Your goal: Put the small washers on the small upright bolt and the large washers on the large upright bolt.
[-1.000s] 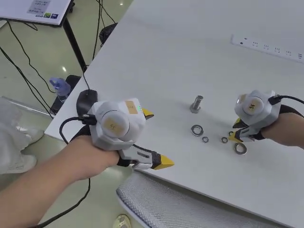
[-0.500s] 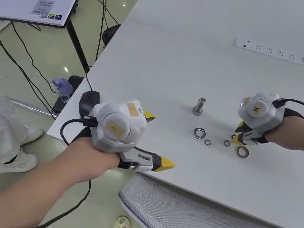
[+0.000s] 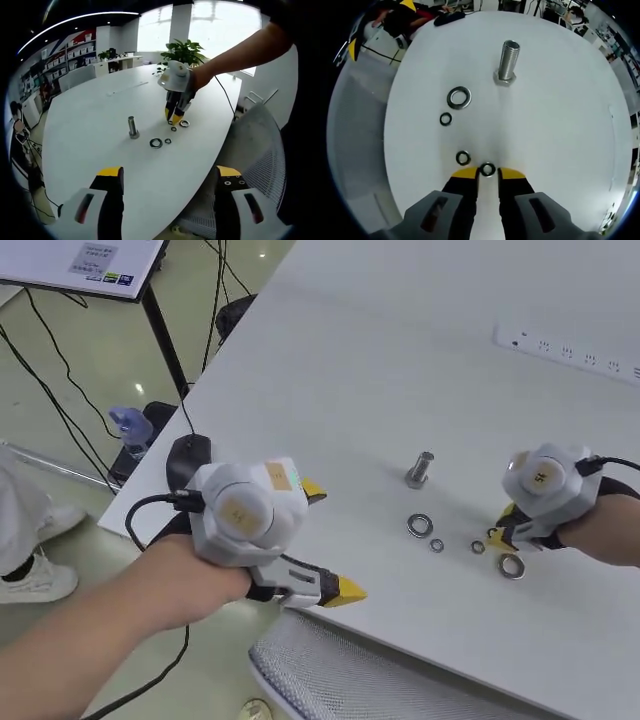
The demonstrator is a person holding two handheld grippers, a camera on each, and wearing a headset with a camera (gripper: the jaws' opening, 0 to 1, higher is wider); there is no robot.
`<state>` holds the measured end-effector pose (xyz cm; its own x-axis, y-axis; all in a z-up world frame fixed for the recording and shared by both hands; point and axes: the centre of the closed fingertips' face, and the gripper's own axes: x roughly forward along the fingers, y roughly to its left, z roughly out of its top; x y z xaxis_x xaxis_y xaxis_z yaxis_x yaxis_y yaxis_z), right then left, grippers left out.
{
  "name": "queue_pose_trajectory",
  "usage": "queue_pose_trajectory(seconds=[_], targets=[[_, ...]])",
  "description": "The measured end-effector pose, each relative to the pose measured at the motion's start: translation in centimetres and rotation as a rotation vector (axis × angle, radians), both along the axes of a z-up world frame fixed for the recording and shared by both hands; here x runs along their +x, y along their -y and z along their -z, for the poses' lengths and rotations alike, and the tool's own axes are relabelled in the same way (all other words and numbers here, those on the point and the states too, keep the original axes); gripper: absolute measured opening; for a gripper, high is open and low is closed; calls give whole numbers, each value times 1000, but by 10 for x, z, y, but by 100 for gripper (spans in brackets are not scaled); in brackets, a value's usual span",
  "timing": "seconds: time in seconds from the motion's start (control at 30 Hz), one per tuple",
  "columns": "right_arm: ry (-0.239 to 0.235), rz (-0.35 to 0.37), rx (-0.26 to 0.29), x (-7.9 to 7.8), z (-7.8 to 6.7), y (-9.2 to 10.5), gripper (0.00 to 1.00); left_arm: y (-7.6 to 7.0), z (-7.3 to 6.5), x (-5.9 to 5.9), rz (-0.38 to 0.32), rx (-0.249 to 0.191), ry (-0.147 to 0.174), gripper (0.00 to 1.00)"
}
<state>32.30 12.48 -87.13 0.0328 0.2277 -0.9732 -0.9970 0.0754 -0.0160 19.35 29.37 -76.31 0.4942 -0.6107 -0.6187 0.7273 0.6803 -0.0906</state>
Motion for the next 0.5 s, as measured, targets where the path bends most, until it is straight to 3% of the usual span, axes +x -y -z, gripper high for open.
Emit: queue_pose_trajectory(seconds=[0.2, 0.5], targets=[[11, -13, -25, -1, 1, 0, 14, -1, 1, -1, -3, 0, -1, 73], [16, 14, -20, 0, -1, 0, 13, -1, -2, -1, -6, 1, 0, 71]])
